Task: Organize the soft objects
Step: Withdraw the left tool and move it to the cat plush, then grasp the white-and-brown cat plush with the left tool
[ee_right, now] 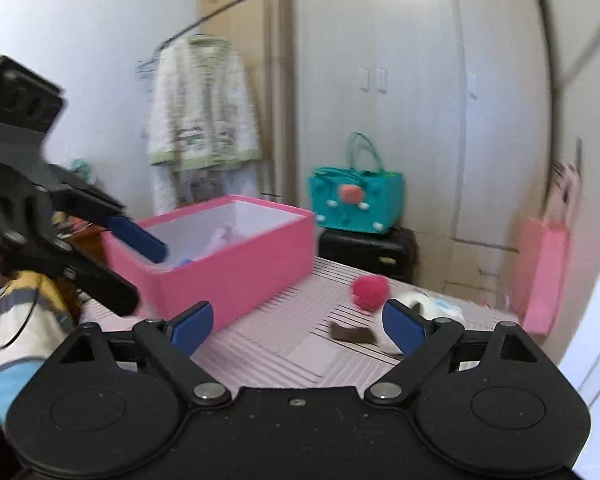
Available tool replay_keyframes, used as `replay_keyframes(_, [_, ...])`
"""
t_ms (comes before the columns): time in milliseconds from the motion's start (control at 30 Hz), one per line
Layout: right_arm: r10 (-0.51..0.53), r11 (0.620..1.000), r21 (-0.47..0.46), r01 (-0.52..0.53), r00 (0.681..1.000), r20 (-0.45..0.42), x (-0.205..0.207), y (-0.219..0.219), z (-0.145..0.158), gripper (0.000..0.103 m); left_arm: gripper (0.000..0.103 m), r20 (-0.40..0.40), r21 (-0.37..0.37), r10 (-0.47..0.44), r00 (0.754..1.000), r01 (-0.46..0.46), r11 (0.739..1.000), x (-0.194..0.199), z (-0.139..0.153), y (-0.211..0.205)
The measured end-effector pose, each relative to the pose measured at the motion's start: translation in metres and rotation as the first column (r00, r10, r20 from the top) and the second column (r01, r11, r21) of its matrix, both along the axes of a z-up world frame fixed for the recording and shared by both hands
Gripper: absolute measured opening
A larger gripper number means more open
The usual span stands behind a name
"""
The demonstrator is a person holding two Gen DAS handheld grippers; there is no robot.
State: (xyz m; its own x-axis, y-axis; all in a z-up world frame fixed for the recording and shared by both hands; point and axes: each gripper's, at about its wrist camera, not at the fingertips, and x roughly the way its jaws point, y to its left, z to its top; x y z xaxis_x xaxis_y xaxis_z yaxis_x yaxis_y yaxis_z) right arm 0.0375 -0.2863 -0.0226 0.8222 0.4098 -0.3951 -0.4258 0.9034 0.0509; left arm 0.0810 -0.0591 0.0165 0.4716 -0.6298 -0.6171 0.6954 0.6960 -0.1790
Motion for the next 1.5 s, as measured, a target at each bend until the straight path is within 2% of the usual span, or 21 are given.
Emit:
replay_keyframes(67, [-0.014,1.000,0.011,0.014,1.000,-0.019,0.017,-0.007,-0.012,0.094,0.097,0.005,-0.017,0.012,1.000,-0.012,1.000,0.010,-0.002,-0.009])
replay_keyframes(200, [-0.055,0.997,-0.049,0.054,0.998,-0.031,0.043,-0.010,-0.030,0.094,0.096,0.014,-0.043,0.044,0.999,-0.043,0.998,0.032,-0.010,-0.028])
replay_keyframes(300, [-0.057,0.998,-0.034,0.055,0.996,-0.067,0.061,-0.012,-0.040,0.093,0.095,0.007,-0.072,0.061,0.998,-0.061,0.996,0.047,-0.019,-0.038])
replay_keyframes(400, [-0.062,0.996,-0.069,0.058,0.996,-0.061,0.075,-0.012,-0.049,0.092,0.095,0.018,-0.105,0.086,0.996,-0.084,0.991,0.062,-0.033,-0.052])
replay_keyframes(500, [-0.078,0.992,-0.106,0.072,0.996,-0.053,0.087,-0.009,-0.055,0.091,0.094,-0.030,-0.131,0.128,0.991,-0.131,0.983,0.084,-0.053,-0.069])
replay_keyframes(567, [-0.077,0.989,-0.131,0.069,0.996,-0.053,0.096,-0.009,-0.061,0.090,0.093,-0.009,-0.121,0.146,0.989,-0.146,0.982,0.093,-0.062,-0.079])
replay_keyframes(667, [-0.097,0.983,-0.157,0.091,0.995,-0.029,0.105,-0.008,-0.069,0.090,0.093,0.083,-0.085,0.196,0.977,-0.189,0.978,0.101,-0.072,-0.093])
replay_keyframes(733, [-0.096,0.985,-0.145,0.095,0.995,0.003,0.107,-0.011,-0.073,0.091,0.093,0.106,-0.083,0.208,0.972,-0.200,0.976,0.107,-0.075,-0.097])
replay_keyframes(867, [-0.106,0.987,-0.123,0.102,0.994,-0.032,0.118,-0.017,-0.075,0.091,0.092,0.087,-0.074,0.198,0.976,-0.192,0.979,0.119,-0.081,-0.104])
replay_keyframes(1000, [-0.105,0.991,-0.093,0.097,0.991,-0.079,0.132,-0.022,-0.078,0.091,0.085,0.016,-0.087,0.182,0.983,-0.179,0.980,0.135,-0.087,-0.113])
replay_keyframes(1133, [-0.088,0.996,-0.034,0.084,0.984,-0.157,0.146,-0.030,-0.086,0.091,0.080,-0.084,-0.132,0.226,0.971,-0.235,0.963,0.157,-0.099,-0.120])
replay_keyframes(1200, [-0.081,0.996,0.008,0.084,0.976,-0.201,0.152,-0.035,-0.090,0.090,0.079,-0.100,-0.139,0.214,0.972,-0.227,0.964,0.162,-0.102,-0.122])
replay_keyframes(1367, [-0.051,0.989,0.119,0.086,0.960,-0.276,0.159,-0.049,-0.100,0.079,0.076,-0.113,-0.100,0.238,0.965,-0.249,0.963,0.169,-0.112,-0.122])
replay_keyframes(1433, [-0.048,0.984,0.150,0.096,0.953,-0.298,0.162,-0.053,-0.103,0.072,0.070,-0.133,-0.097,0.228,0.965,-0.242,0.966,0.171,-0.117,-0.123])
replay_keyframes(1500, [-0.040,0.981,0.169,0.096,0.951,-0.308,0.161,-0.055,-0.104,0.069,0.067,-0.126,-0.085,0.229,0.965,-0.240,0.967,0.170,-0.119,-0.125])
